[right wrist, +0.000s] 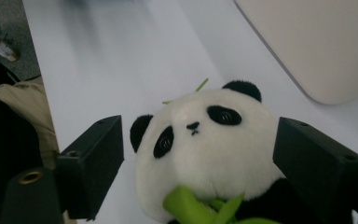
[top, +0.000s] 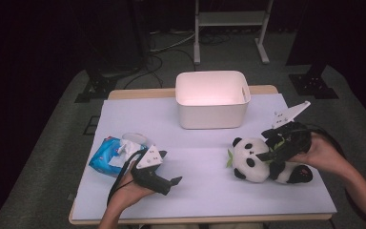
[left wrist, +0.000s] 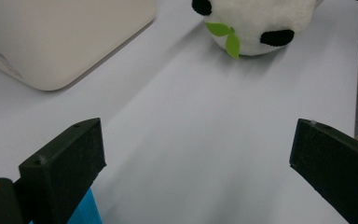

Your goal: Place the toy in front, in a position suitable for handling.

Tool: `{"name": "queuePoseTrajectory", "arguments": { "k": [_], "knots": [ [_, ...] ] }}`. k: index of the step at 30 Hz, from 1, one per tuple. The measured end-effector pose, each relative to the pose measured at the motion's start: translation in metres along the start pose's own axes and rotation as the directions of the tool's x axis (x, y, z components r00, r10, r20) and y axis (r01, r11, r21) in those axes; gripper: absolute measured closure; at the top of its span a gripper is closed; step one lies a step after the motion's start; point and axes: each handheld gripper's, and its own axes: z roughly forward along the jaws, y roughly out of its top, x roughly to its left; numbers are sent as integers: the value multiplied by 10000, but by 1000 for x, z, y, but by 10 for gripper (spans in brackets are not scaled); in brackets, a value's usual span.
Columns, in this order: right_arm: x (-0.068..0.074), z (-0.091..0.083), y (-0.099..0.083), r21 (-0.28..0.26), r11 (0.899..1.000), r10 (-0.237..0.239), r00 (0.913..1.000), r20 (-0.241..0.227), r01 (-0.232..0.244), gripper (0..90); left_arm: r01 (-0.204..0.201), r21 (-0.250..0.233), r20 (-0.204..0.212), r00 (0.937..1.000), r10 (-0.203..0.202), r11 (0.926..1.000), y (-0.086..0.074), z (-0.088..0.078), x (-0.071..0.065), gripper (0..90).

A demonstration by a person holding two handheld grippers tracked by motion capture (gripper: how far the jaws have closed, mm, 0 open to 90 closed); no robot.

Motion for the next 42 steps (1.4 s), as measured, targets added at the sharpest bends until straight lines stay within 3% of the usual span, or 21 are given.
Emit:
{"name": "queuePoseTrajectory", "arguments": {
  "k": [9,17,21,27,33,38,42],
  "knots": [
    [-6,-10,-22,470,9989,73,9999,139,-80,211,11,88,58,10000,-12,10000,-1,1,0,25],
    [-10,-9,-37,812,9963,248,9994,232,-266,226,19,162,72,10000,-20,9999,-1,1,0,25],
    [-11,-7,-41,762,9969,161,9992,371,-189,267,52,190,86,9999,-53,9998,-2,2,0,25],
    [-10,2,-41,930,9944,-548,9973,498,500,365,83,222,140,9999,-87,9997,-3,3,1,25],
    [-11,9,-41,974,9939,-521,9986,1,519,500,157,234,149,9998,-161,9996,-4,2,2,25],
    [-12,7,-42,899,9956,-272,9996,-121,282,554,176,299,136,9997,-180,9994,-5,4,2,25],
    [-13,5,-41,970,9942,-451,9986,-275,476,603,199,303,110,9997,-202,9993,-5,3,3,25]
  ]
}}
